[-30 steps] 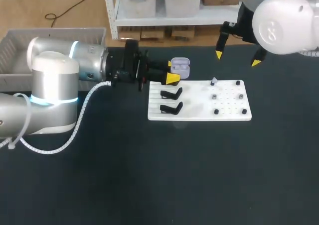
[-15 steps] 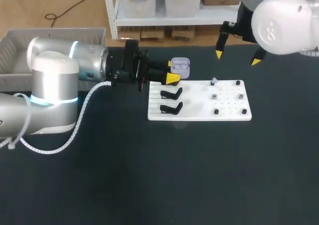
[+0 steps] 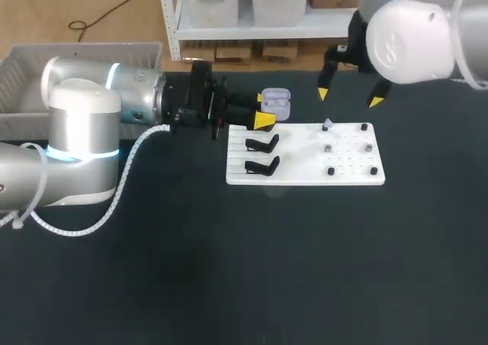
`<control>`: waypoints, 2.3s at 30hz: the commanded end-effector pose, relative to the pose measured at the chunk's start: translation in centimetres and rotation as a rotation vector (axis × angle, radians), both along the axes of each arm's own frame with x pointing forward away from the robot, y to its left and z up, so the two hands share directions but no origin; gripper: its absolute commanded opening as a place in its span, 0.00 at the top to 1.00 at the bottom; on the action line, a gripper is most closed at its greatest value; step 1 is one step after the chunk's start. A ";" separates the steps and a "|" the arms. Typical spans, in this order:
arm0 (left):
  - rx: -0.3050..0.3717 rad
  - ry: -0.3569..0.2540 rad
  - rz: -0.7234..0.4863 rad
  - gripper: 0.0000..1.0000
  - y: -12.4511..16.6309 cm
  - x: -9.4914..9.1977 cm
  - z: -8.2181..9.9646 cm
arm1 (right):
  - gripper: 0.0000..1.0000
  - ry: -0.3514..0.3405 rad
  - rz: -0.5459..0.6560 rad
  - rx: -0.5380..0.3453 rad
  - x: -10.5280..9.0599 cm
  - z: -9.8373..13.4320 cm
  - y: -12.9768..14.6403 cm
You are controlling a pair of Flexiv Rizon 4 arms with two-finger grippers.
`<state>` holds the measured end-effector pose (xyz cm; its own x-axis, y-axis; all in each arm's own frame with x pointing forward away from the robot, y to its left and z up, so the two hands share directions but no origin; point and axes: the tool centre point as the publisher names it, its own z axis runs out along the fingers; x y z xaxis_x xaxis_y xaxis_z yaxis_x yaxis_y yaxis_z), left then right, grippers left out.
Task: Pick up each earbud case from the left stands, insert the matching earbuds, close the lid, and place the case in the box.
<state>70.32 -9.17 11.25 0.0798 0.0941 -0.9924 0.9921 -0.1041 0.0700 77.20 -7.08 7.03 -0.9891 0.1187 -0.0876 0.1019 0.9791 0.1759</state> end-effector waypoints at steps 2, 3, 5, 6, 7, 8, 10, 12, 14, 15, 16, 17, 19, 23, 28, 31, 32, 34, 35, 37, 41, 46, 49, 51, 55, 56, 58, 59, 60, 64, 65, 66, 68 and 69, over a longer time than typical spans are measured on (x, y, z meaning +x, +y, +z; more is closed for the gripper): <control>-0.001 -0.003 0.005 1.00 0.0 -0.2 0.0 | 0.00 0.063 -0.006 0.009 0.7 -1.1 0.9; -0.001 -0.003 0.005 1.00 0.0 -0.2 0.0 | 0.00 0.071 -0.014 0.020 0.7 -1.4 0.9; -0.001 -0.003 0.005 1.00 0.0 -0.2 0.0 | 0.00 0.074 -0.021 0.026 0.4 -1.7 0.9; -0.001 -0.003 0.005 1.00 0.0 -0.2 0.0 | 0.00 0.076 -0.024 0.028 0.3 -1.9 1.0; -0.001 -0.003 0.005 1.00 0.0 -0.2 0.0 | 0.00 0.076 -0.025 0.030 0.1 -2.1 1.0; -0.001 -0.003 0.005 1.00 0.0 -0.2 0.0 | 0.00 0.076 -0.025 0.031 0.0 -2.2 1.0; -0.001 -0.003 0.005 1.00 0.0 -0.2 0.0 | 0.00 0.071 -0.027 0.038 -0.3 -2.6 1.1; -0.001 -0.003 0.005 1.00 0.0 -0.2 0.0 | 0.00 0.064 -0.030 0.042 -0.6 -2.8 1.1; -0.001 -0.003 0.005 1.00 0.0 -0.2 0.0 | 0.03 0.060 -0.029 0.050 -0.9 -3.0 1.2; -0.001 -0.003 0.005 1.00 0.0 -0.2 0.0 | 0.09 0.056 -0.028 0.051 -1.0 -3.0 1.3; -0.001 -0.003 0.005 1.00 0.0 -0.2 0.0 | 0.13 0.050 -0.026 0.054 -1.1 -3.0 1.3; -0.001 -0.003 0.005 1.00 0.0 -0.2 0.0 | 0.22 0.049 -0.025 0.055 -1.3 -3.0 1.4; -0.001 -0.003 0.005 1.00 0.0 -0.2 0.0 | 0.37 0.041 -0.024 0.058 -1.4 -3.0 1.5; -0.001 -0.003 0.005 1.00 0.0 -0.2 0.0 | 0.51 0.027 -0.019 0.059 -1.6 -3.1 1.7; -0.001 -0.003 0.005 1.00 0.0 -0.2 0.0 | 0.54 0.012 -0.009 0.056 -1.6 -3.5 2.2; -0.001 -0.003 0.005 1.00 0.0 -0.2 0.0 | 0.56 0.007 -0.008 0.056 -1.5 -3.8 2.3; -0.001 -0.003 0.005 1.00 0.0 -0.2 0.0 | 0.56 0.004 -0.008 0.057 -1.4 -3.9 2.4; -0.001 -0.003 0.005 1.00 0.0 -0.2 0.0 | 0.57 -0.001 -0.006 0.057 -1.3 -4.1 2.5; -0.001 -0.003 0.005 1.00 0.0 -0.2 0.0 | 0.58 -0.004 -0.005 0.055 -1.2 -4.2 2.5; -0.001 -0.003 0.005 1.00 0.0 -0.2 0.0 | 0.60 -0.006 -0.005 0.054 -1.1 -4.4 2.5; -0.001 -0.003 0.005 1.00 0.0 -0.2 0.0 | 0.66 -0.008 -0.011 0.054 -0.7 -4.9 2.4; -0.001 -0.003 0.005 1.00 0.0 -0.2 0.0 | 0.68 -0.010 -0.018 0.055 -0.5 -5.2 2.4; -0.001 -0.003 0.005 1.00 0.0 -0.2 0.0 | 0.69 -0.011 -0.020 0.055 -0.4 -5.3 2.4; -0.001 -0.003 0.005 1.00 0.0 -0.2 0.0 | 0.69 -0.011 -0.024 0.056 -0.3 -5.4 2.3; -0.001 -0.003 0.005 1.00 0.0 -0.2 0.0 | 0.69 -0.010 -0.027 0.057 -0.2 -5.6 2.3; -0.001 -0.003 0.005 1.00 0.0 -0.2 0.0 | 0.69 -0.010 -0.028 0.057 -0.2 -5.6 2.3; -0.001 -0.003 0.005 1.00 0.0 -0.2 0.0 | 0.69 -0.010 -0.030 0.057 -0.2 -5.6 2.3; -0.001 -0.003 0.005 1.00 0.0 -0.2 0.0 | 0.70 -0.010 -0.031 0.056 -0.1 -5.6 2.3; -0.001 -0.003 0.005 1.00 0.0 -0.2 0.0 | 0.69 -0.010 -0.031 0.055 -0.1 -5.6 2.3; -0.001 -0.003 0.005 1.00 0.0 -0.2 0.0 | 0.71 -0.008 -0.034 0.052 -0.1 -5.6 2.3; -0.001 -0.003 0.005 1.00 0.0 -0.2 0.0 | 0.71 -0.007 -0.035 0.050 -0.1 -5.6 2.3; -0.001 -0.003 0.005 1.00 0.0 -0.2 0.0 | 0.71 -0.006 -0.035 0.048 -0.2 -5.7 2.3; -0.001 -0.003 0.005 1.00 0.0 -0.2 0.0 | 0.71 -0.004 -0.036 0.046 -0.2 -5.8 2.3; -0.001 -0.003 0.005 1.00 0.0 -0.2 0.0 | 0.71 -0.003 -0.037 0.044 -0.2 -5.8 2.3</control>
